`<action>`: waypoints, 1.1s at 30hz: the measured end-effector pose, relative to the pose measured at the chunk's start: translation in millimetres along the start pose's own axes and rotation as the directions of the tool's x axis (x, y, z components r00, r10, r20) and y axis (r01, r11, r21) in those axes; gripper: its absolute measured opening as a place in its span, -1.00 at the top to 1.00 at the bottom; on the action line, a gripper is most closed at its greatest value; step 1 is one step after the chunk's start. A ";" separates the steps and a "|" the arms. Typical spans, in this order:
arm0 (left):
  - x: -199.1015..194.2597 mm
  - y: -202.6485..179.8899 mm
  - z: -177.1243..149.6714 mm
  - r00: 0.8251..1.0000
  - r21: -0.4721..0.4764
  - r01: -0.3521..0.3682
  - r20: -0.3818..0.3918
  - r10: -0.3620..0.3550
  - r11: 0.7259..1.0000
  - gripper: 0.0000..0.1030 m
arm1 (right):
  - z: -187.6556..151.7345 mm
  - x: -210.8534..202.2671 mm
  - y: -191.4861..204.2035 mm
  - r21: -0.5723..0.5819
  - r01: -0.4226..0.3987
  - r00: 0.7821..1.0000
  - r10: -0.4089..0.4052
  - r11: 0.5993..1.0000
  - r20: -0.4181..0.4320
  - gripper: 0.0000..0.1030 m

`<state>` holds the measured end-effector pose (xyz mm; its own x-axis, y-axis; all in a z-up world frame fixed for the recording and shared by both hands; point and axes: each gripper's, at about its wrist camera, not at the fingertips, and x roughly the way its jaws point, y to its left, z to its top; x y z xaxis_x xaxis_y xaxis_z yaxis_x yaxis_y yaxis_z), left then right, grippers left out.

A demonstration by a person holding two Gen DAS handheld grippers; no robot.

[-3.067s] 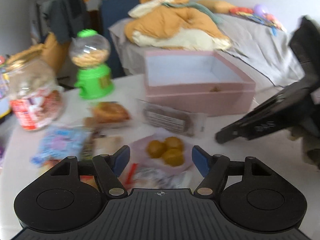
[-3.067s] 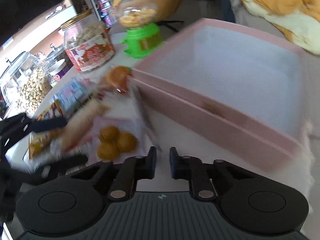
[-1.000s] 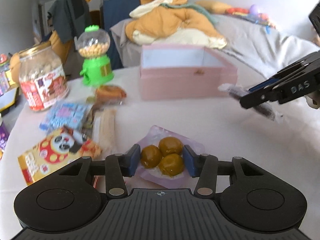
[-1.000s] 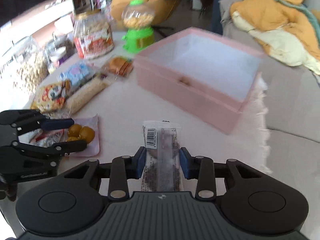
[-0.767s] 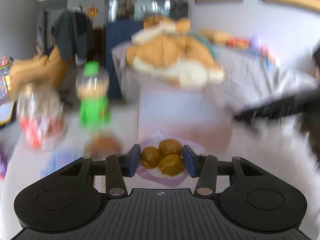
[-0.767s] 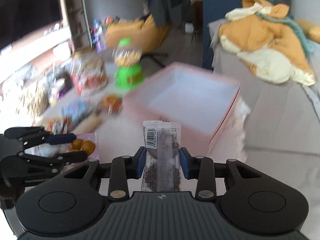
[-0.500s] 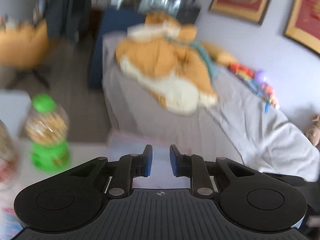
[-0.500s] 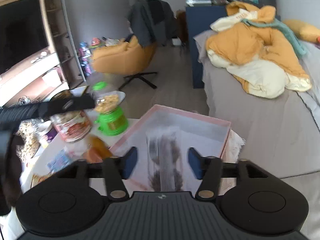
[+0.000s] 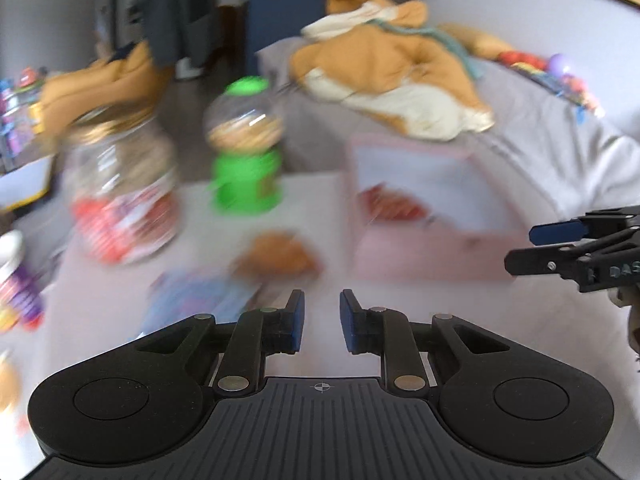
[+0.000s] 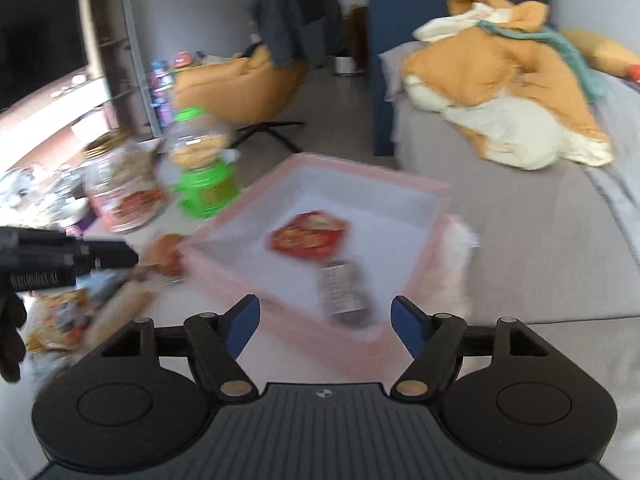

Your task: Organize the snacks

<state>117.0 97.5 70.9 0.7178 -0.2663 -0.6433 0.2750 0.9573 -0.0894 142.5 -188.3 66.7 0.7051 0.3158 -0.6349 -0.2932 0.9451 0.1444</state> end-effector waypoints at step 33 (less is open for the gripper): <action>-37.4 -12.7 -63.1 0.987 -0.112 0.156 0.059 -0.150 0.981 0.36 | -76.8 33.7 51.2 -0.095 0.110 0.984 -0.122 0.989 -0.132 -0.28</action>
<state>46.3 102.4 48.0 0.7045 -0.4133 -0.5769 0.3103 0.9105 -0.2733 101.7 -135.8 -5.6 0.6445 0.1842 -0.7421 -0.2742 0.9617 0.0006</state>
